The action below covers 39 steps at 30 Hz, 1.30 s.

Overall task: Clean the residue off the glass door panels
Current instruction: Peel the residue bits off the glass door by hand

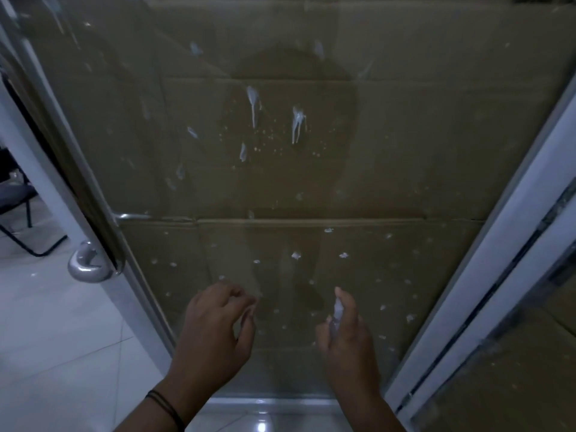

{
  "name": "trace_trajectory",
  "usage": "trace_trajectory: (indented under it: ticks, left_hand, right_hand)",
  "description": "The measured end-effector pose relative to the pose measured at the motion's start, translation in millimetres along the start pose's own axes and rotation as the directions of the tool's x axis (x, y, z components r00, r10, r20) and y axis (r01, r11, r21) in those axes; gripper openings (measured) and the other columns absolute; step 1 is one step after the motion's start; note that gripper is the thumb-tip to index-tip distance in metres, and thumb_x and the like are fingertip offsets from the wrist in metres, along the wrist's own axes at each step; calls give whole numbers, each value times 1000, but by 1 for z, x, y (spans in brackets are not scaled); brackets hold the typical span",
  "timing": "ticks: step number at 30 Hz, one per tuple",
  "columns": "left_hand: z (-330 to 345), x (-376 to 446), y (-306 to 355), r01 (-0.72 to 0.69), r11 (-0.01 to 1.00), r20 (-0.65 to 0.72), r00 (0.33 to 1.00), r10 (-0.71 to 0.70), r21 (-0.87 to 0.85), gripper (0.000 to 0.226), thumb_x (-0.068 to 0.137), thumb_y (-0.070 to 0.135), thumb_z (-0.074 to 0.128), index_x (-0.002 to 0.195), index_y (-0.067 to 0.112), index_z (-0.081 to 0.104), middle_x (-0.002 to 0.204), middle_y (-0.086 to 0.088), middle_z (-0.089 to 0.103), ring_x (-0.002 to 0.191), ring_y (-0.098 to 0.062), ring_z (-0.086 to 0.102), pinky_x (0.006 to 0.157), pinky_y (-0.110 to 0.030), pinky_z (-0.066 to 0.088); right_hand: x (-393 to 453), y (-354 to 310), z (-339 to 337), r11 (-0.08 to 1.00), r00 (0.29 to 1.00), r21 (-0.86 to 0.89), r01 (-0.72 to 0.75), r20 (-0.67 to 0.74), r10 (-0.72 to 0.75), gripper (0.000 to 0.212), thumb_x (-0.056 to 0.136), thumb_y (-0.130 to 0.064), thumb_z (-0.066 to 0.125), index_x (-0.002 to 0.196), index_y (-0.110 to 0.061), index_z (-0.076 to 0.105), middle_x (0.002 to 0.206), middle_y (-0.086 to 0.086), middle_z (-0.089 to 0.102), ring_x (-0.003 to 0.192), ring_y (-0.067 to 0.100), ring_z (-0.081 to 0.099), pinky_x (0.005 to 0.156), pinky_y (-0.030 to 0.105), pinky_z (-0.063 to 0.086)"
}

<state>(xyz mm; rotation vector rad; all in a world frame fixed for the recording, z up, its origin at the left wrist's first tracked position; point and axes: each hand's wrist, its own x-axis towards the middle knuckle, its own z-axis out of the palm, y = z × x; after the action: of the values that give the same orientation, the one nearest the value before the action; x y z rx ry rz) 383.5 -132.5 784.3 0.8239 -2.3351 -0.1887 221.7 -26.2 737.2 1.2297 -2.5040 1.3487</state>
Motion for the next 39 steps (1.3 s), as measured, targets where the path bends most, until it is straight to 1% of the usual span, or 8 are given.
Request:
trace_trajectory:
  ticks: [4, 8, 13, 19, 22, 27, 33, 39]
  left_hand:
    - [5, 1, 13, 11, 1000, -12, 1000, -11, 9, 28, 81, 29, 49, 87, 16, 74, 87, 0, 63, 79, -20, 61, 70, -38, 50]
    - [14, 2, 28, 30, 999, -13, 999, -29, 11, 30, 80, 29, 48, 87, 15, 74, 89, -1, 64, 81, -22, 62, 71, -40, 51]
    - [25, 7, 49, 22, 1000, -23, 999, -22, 12, 31, 79, 29, 48, 85, 14, 74, 88, -2, 65, 80, -24, 63, 72, -39, 51]
    - [35, 11, 67, 10, 1000, -25, 1000, -10, 8, 32, 80, 29, 47, 85, 14, 75, 86, -2, 64, 78, -23, 63, 70, -36, 50]
    - [38, 12, 72, 3, 1000, -28, 1000, -3, 9, 31, 80, 29, 47, 85, 14, 75, 86, -1, 64, 78, -22, 63, 70, -36, 49]
    - [42, 13, 79, -5, 1000, -6, 1000, 5, -1, 29, 80, 28, 49, 85, 14, 75, 88, -1, 65, 80, -22, 63, 71, -39, 51]
    - [50, 19, 93, -8, 1000, -1, 1000, 8, -17, 29, 80, 28, 50, 86, 14, 74, 88, -2, 65, 80, -25, 63, 71, -41, 51]
    - [62, 30, 122, -73, 997, -2, 997, 73, -36, 29, 77, 25, 49, 82, 12, 74, 85, -3, 65, 79, -26, 64, 71, -38, 52]
  right_hand:
    - [-1, 11, -13, 999, 999, 36, 27, -21, -26, 64, 85, -10, 59, 142, -26, 35, 115, 15, 62, 94, 29, 62, 73, 30, 49]
    - [2, 22, -32, 998, 993, 35, 54, -111, -50, 77, 85, -7, 60, 139, -39, 15, 125, 14, 59, 101, 32, 63, 74, 38, 55]
    - [18, 48, -55, 1000, 986, 6, -8, -166, 9, 67, 84, -4, 61, 143, -21, 35, 122, 19, 58, 98, 36, 62, 71, 37, 52]
    - [29, 65, -70, 1000, 991, 3, -28, -129, 29, 59, 85, -8, 59, 140, -17, 38, 124, 16, 58, 101, 32, 60, 75, 30, 47]
    - [30, 69, -72, 999, 993, 6, -46, -108, 46, 56, 86, -10, 58, 138, -16, 40, 124, 15, 58, 100, 29, 61, 74, 26, 44]
    - [26, 73, -78, 999, 991, 15, -41, -127, 42, 60, 85, -11, 60, 140, -20, 39, 114, 15, 62, 91, 29, 63, 69, 29, 49]
    - [27, 85, -94, 999, 984, -20, -43, -173, 39, 74, 85, -8, 60, 147, -27, 22, 110, 17, 63, 87, 31, 63, 65, 30, 49]
    - [37, 110, -116, 989, 978, 16, -144, -148, 145, 60, 89, -14, 55, 143, -26, 32, 110, 12, 60, 77, 16, 52, 61, 26, 42]
